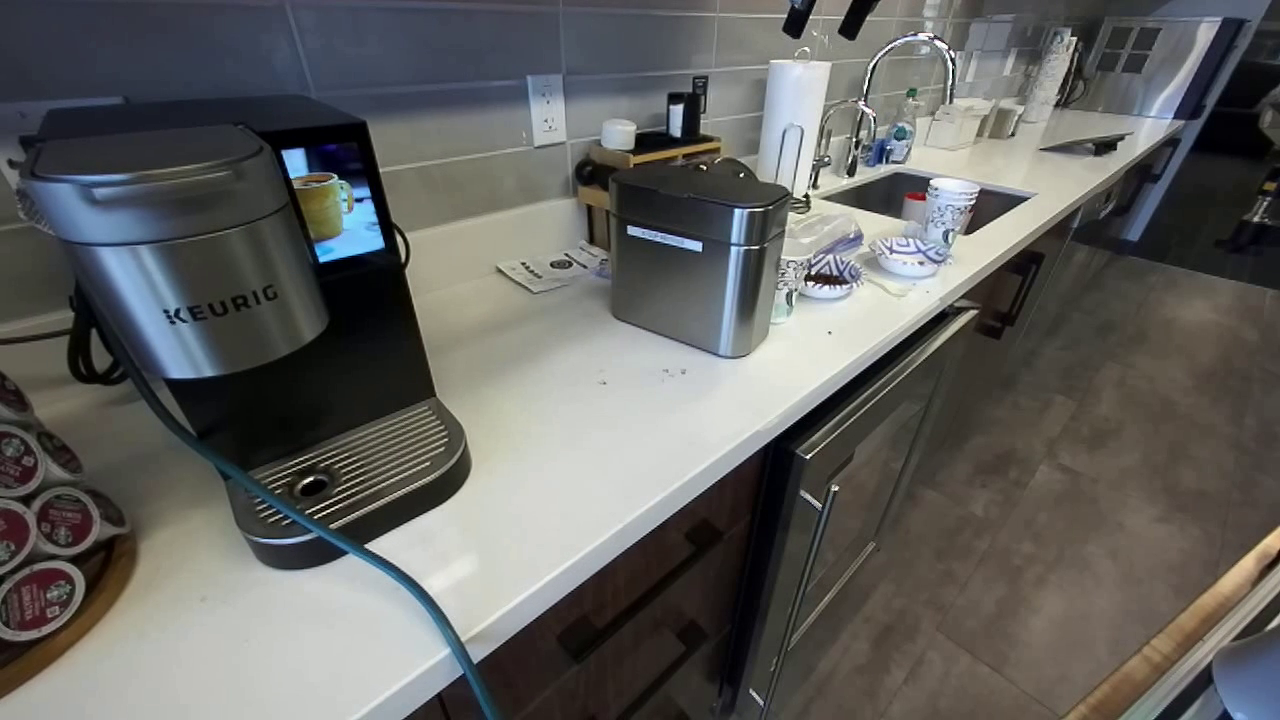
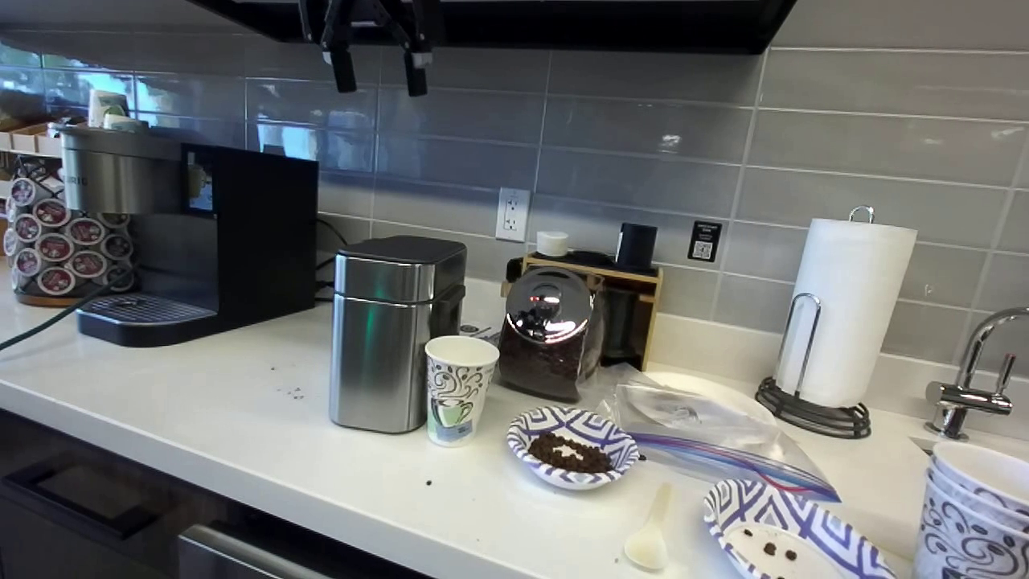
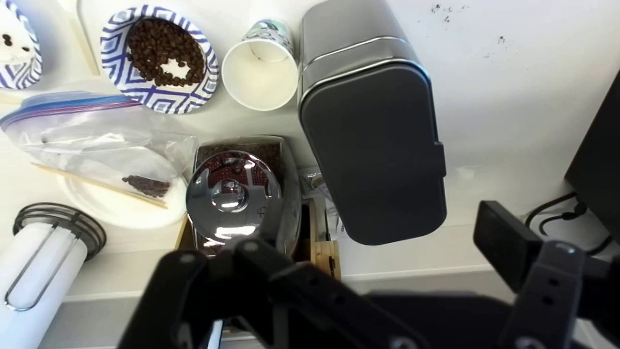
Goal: Open the silver bin and throw the coffee pod from the counter inside the bin then close it.
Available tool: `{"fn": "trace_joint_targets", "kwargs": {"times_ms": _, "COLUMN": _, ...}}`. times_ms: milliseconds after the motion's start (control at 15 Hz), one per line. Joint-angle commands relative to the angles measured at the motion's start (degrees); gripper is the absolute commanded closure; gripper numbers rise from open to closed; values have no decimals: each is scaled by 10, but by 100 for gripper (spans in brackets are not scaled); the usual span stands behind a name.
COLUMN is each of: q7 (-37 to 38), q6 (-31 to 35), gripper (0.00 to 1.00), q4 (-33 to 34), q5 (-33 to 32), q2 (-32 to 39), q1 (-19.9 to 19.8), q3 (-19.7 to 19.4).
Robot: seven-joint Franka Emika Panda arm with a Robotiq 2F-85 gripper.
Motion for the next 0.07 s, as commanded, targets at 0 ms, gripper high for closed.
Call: {"fn": "trace_joint_targets", "kwargs": {"times_ms": 0, "q7": 2, "q6": -1, "gripper": 0, "q4": -1, "q5": -1, "q2": -2, "q1": 2, "q3": -1}}
